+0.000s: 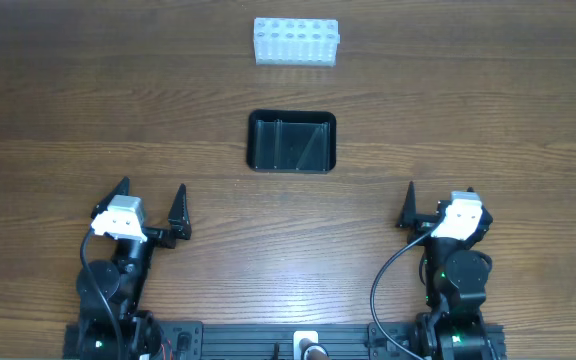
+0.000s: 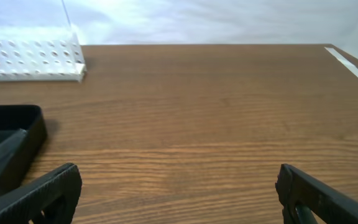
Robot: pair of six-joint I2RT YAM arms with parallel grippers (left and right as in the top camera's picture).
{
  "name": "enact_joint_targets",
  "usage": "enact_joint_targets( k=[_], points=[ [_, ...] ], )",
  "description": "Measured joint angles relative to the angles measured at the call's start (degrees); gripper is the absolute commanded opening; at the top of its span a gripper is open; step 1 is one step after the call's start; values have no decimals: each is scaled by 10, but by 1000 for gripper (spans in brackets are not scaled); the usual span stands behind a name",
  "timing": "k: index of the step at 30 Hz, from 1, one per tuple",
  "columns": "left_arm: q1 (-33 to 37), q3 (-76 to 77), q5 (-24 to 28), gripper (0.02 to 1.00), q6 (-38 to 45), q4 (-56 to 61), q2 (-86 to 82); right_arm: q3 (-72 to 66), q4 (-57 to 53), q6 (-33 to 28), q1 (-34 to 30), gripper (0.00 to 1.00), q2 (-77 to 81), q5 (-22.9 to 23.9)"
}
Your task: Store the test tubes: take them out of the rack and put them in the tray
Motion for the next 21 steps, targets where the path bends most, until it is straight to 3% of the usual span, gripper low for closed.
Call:
enact_joint_targets(
  k=[21],
  points=[
    [0, 0, 0, 998, 0, 0, 0, 0, 1, -27, -3, 991, -58, -4]
  ],
)
